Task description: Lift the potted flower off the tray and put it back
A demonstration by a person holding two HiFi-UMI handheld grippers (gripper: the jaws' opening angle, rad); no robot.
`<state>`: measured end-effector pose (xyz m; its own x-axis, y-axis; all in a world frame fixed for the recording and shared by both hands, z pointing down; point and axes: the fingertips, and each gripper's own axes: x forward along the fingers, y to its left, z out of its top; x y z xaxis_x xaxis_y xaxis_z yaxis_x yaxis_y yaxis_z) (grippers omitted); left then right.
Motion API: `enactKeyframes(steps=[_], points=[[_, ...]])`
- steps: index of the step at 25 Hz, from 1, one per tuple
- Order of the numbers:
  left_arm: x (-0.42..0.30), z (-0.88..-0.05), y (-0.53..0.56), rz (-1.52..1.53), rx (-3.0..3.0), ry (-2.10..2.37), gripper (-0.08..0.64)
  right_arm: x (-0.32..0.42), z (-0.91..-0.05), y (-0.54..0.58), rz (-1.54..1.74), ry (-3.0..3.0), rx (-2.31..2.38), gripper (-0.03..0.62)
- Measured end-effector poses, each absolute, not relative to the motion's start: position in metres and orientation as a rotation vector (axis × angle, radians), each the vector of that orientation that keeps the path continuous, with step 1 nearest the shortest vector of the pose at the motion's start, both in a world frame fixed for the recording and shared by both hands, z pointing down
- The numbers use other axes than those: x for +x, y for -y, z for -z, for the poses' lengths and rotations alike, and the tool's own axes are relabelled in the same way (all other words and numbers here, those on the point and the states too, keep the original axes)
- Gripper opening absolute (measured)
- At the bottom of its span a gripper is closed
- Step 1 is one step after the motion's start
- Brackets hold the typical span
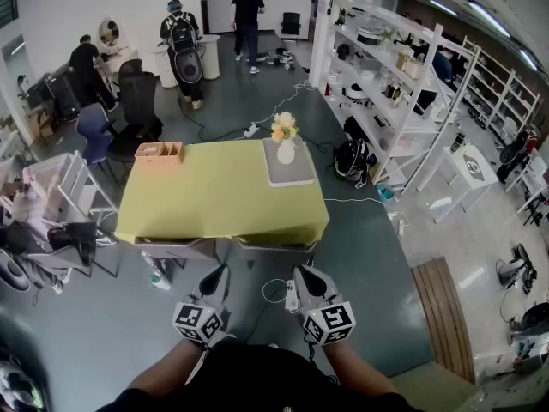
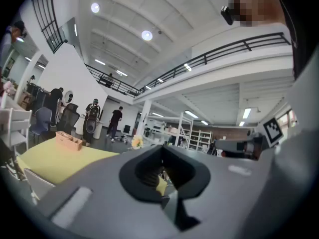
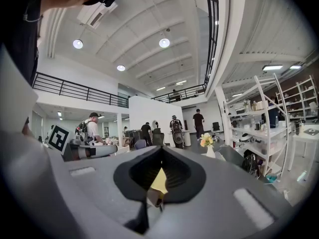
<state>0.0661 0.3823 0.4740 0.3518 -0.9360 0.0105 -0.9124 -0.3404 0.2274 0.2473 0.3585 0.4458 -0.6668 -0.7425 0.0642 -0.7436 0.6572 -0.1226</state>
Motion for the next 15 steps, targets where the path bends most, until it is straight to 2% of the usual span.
enactKeyframes(steps=[15], points=[[0.077,-0.474,-0.372,0.18,2.416,1.7,0.008,0.258,-0.446,-0.345,-0.206,2.873,1.27,0.003]])
